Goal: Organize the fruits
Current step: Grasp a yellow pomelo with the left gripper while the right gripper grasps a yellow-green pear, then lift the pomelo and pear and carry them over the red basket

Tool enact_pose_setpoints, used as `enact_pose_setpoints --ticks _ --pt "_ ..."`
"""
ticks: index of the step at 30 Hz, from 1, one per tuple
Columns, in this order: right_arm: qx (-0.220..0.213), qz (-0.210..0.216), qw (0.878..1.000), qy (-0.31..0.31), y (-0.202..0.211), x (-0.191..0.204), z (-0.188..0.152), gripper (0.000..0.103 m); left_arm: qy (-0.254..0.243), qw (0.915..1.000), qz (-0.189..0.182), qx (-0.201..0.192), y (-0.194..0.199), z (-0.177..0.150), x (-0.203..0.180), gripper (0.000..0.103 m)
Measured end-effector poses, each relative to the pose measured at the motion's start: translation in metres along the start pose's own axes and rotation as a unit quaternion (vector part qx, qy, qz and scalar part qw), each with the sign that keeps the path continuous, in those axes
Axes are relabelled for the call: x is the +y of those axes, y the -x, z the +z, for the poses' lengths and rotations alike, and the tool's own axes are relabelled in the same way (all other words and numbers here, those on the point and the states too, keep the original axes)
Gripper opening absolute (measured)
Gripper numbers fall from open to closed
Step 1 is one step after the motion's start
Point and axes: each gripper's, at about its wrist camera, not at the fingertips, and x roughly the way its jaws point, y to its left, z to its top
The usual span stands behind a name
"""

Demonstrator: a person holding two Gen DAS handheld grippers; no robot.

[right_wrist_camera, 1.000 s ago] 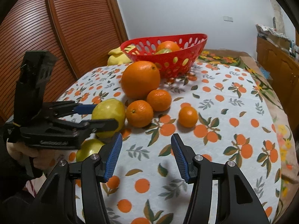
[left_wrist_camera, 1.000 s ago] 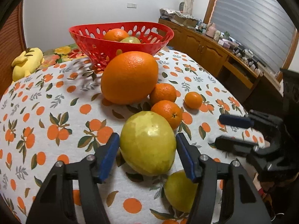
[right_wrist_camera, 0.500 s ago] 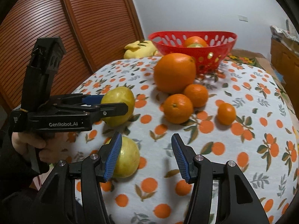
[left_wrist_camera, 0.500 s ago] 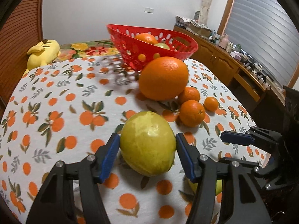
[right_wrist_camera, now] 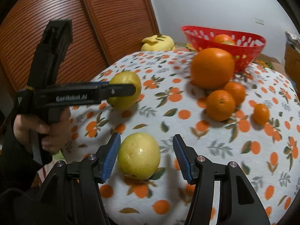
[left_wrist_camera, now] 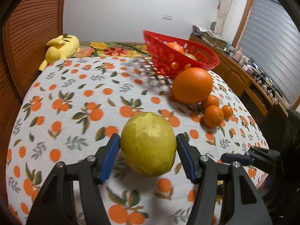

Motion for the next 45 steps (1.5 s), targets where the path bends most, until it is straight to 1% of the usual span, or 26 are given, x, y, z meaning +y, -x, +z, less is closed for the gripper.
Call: enact_pose_setpoints --ticks 6,8,12,17,23,32,45 --pt "0.017 0.007 1.000 0.012 -0.011 0.010 -0.004 0.058 0.008 0.9999 0.007 -0.006 0.008 -0.003 0.011 0.060" --pt "0.019 0.015 1.000 0.015 -0.012 0.012 -0.004 0.051 0.008 0.9999 0.006 -0.009 0.009 -0.003 0.011 0.060" --pt "0.017 0.006 0.999 0.027 -0.011 0.015 -0.004 0.050 0.007 0.9999 0.003 -0.010 0.009 -0.002 0.008 0.060" --pt "0.003 -0.001 1.000 0.016 -0.003 0.003 0.002 0.050 0.002 0.9999 -0.001 -0.013 0.007 0.003 0.002 0.060" --pt "-0.018 -0.022 1.000 0.004 0.013 -0.015 0.014 0.050 -0.004 0.9997 -0.005 -0.025 0.010 0.013 -0.005 0.060" --pt "-0.041 -0.039 0.998 -0.010 0.033 -0.037 0.028 0.050 -0.016 0.9989 -0.011 -0.042 0.015 0.026 -0.018 0.060" --pt "-0.083 -0.068 0.994 -0.010 0.069 -0.063 0.058 0.050 -0.044 0.9962 -0.021 -0.072 0.027 0.058 -0.045 0.060"
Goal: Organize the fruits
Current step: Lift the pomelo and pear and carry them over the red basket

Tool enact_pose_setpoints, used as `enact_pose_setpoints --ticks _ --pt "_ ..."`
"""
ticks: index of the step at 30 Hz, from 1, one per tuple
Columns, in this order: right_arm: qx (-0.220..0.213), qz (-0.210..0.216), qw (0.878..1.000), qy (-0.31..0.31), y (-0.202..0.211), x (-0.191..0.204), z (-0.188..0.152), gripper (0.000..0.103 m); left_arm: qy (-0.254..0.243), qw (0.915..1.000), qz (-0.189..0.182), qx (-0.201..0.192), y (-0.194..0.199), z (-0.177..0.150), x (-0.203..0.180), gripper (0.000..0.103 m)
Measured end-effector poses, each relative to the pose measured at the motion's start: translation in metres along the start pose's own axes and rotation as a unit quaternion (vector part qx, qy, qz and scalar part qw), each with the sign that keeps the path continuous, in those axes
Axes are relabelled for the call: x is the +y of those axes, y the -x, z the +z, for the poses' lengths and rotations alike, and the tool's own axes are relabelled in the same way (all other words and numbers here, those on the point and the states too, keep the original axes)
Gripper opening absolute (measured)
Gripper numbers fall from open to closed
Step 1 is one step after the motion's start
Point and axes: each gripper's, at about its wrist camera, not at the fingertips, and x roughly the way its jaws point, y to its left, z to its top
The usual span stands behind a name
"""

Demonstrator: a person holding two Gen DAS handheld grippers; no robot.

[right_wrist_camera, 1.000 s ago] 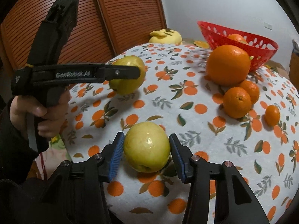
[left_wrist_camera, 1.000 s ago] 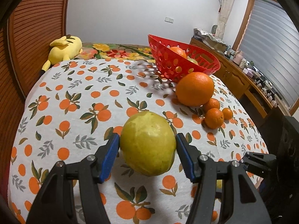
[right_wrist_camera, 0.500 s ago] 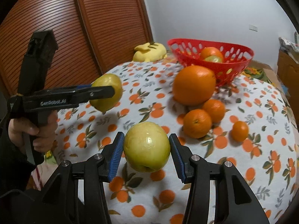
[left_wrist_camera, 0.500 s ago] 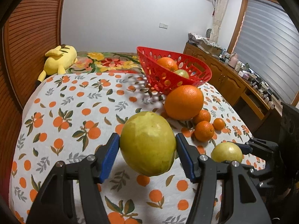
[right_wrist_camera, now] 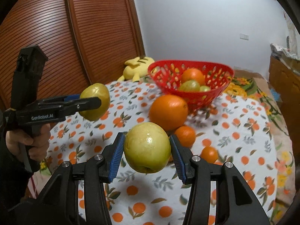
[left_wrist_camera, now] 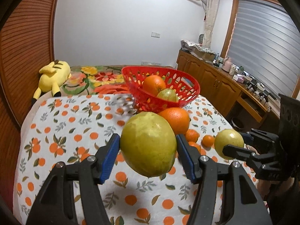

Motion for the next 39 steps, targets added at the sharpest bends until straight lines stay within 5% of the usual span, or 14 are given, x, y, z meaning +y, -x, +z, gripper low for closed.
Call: enact_pose_setpoints --ticks 19,39 --pt "-0.035 -0.024 0.999 0.014 0.014 -0.026 0.048 0.050 -0.034 0.9990 -0.013 -0.025 -0.005 0.038 -0.024 0.060" --pt "-0.013 -0.032 0.999 0.023 -0.047 -0.081 0.089 0.050 -0.051 0.9986 -0.013 -0.009 -0.080 0.088 -0.026 0.060"
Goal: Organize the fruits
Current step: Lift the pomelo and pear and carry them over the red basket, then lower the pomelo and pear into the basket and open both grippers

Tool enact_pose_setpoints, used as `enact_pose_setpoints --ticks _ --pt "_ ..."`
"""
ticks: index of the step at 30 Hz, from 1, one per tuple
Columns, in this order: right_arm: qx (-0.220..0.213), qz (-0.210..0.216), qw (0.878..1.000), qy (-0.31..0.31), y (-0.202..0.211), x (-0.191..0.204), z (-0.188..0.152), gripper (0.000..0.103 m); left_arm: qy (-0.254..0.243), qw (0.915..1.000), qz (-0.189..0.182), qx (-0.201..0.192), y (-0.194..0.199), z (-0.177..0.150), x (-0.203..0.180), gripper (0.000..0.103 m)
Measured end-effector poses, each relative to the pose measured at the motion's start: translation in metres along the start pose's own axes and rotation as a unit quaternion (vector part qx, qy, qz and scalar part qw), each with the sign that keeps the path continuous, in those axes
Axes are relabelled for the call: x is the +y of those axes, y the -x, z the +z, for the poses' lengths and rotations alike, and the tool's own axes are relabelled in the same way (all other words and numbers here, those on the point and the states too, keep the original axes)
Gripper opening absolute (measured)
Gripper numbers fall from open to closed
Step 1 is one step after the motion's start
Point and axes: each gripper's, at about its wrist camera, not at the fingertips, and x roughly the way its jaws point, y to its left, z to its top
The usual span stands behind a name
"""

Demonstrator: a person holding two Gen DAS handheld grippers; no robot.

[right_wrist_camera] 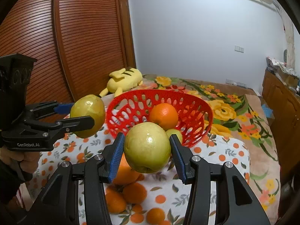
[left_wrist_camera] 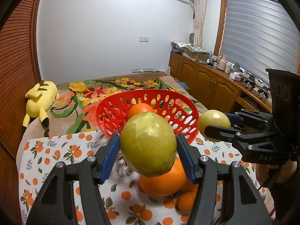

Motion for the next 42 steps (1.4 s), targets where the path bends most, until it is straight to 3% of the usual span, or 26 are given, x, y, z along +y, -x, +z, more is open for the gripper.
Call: enact_pose_setpoints --ticks 24,42 --pt "0.039 -0.026 0.999 0.001 -0.060 -0.036 0.012 0.050 -0.012 0.9996 0.001 0.027 -0.055 0.015 0.012 0.060" --pt "0.021 -0.025 0.999 0.001 -0.046 -0.038 0.017 0.052 -0.017 0.9983 0.028 0.049 -0.088 0.031 0.023 0.060"
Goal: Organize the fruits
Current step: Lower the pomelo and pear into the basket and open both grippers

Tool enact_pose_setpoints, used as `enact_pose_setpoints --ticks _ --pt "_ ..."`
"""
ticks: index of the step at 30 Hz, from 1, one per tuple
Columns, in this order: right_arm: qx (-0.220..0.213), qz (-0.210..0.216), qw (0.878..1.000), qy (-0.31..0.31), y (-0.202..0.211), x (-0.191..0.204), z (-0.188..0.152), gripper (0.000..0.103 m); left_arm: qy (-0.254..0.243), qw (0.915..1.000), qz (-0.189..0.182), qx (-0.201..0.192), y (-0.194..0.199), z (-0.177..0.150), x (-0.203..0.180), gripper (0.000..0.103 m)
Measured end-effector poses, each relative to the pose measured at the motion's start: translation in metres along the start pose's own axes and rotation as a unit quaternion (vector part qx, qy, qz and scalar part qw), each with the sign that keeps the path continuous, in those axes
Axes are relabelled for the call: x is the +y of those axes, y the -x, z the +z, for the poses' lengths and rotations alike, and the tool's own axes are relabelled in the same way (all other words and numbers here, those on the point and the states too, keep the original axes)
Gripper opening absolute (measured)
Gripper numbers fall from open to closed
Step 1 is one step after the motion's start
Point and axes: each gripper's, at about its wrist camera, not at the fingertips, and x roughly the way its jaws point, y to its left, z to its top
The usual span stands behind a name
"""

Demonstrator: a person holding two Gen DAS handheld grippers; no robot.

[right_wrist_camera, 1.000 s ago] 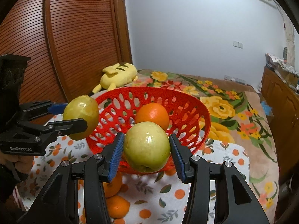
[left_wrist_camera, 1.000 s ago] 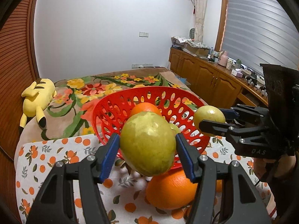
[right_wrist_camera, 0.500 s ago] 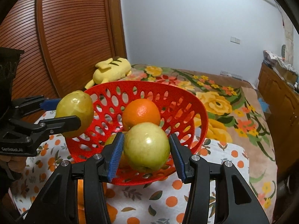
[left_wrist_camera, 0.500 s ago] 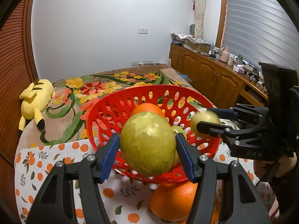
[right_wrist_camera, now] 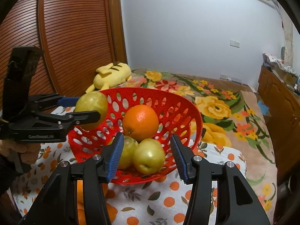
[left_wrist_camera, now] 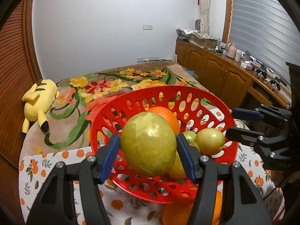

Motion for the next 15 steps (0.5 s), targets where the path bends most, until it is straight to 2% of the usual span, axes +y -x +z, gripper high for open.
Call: enact_pose_setpoints --ticks 15 --pt "0.004 0.003 1.000 0.003 0.001 0.004 -0.004 0.053 0.003 0.9996 0.012 0.027 -0.013 -0.003 0.002 0.061"
